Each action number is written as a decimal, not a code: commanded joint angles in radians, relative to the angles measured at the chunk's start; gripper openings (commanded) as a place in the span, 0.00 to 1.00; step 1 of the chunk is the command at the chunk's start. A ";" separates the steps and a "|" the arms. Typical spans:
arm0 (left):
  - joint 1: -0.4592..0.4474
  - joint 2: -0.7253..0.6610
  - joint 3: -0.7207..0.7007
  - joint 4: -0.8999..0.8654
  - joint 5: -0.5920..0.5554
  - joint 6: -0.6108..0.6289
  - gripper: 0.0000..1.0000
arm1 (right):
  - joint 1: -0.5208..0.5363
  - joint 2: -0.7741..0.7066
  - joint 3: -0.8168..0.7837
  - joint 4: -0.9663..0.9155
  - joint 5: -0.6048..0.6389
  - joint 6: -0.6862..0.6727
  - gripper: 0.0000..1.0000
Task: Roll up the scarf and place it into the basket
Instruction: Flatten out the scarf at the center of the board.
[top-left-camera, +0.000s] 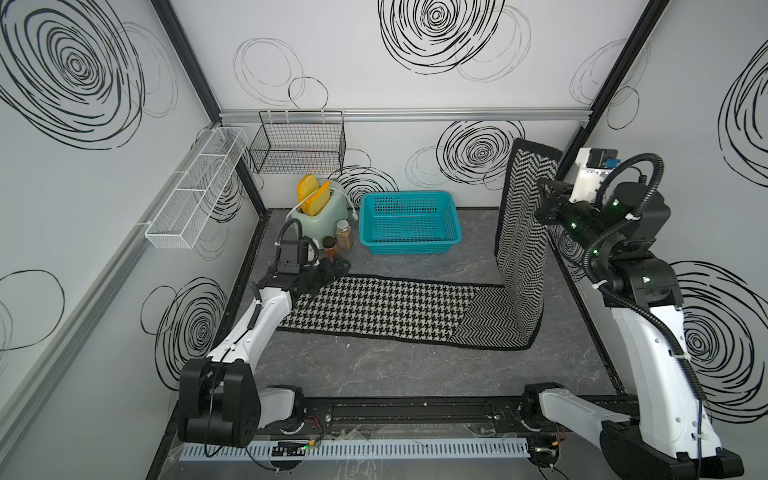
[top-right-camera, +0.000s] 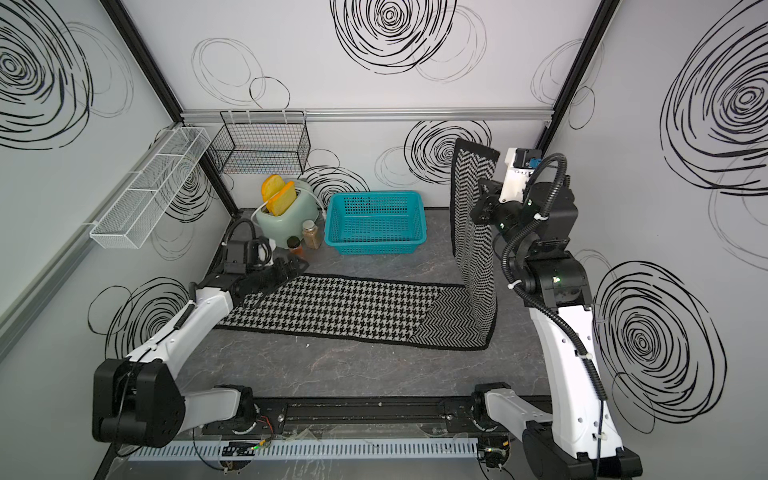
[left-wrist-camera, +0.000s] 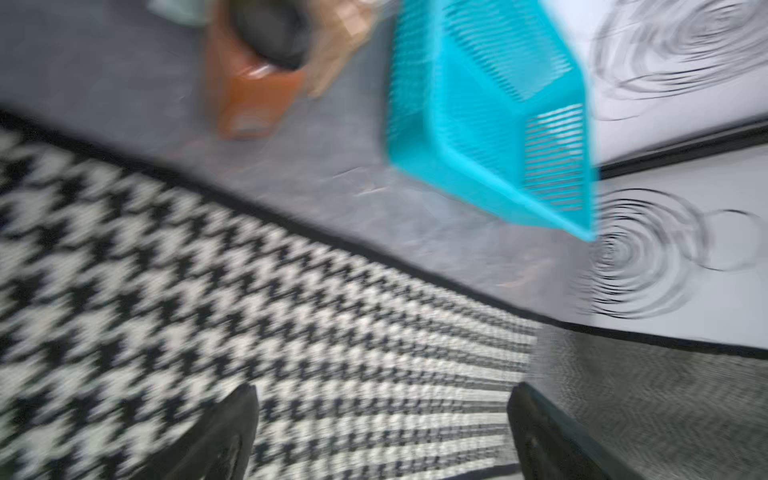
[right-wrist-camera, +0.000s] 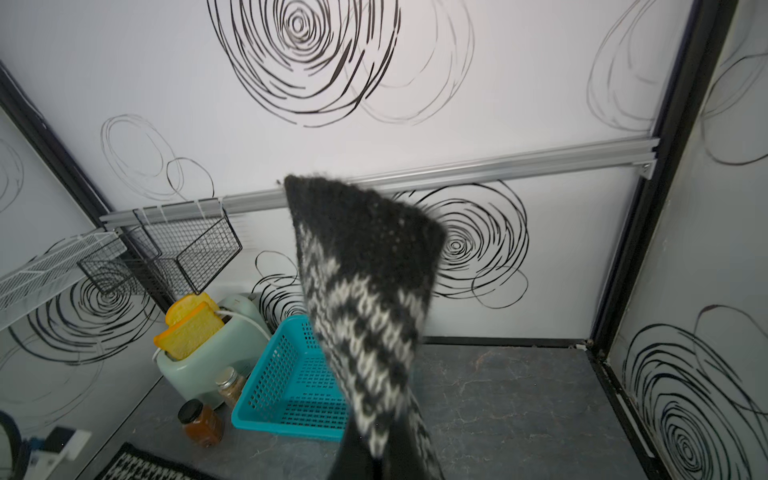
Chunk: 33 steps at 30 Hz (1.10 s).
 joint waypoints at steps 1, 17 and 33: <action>-0.127 -0.006 0.201 0.064 0.073 -0.172 0.98 | 0.041 -0.043 -0.111 0.094 -0.030 -0.010 0.00; -0.534 0.170 0.588 0.488 0.208 -0.798 0.98 | 0.454 -0.179 -0.386 0.260 0.314 -0.183 0.00; -0.597 0.237 0.616 0.330 0.179 -0.796 0.96 | 0.768 -0.138 -0.472 0.408 0.661 -0.444 0.00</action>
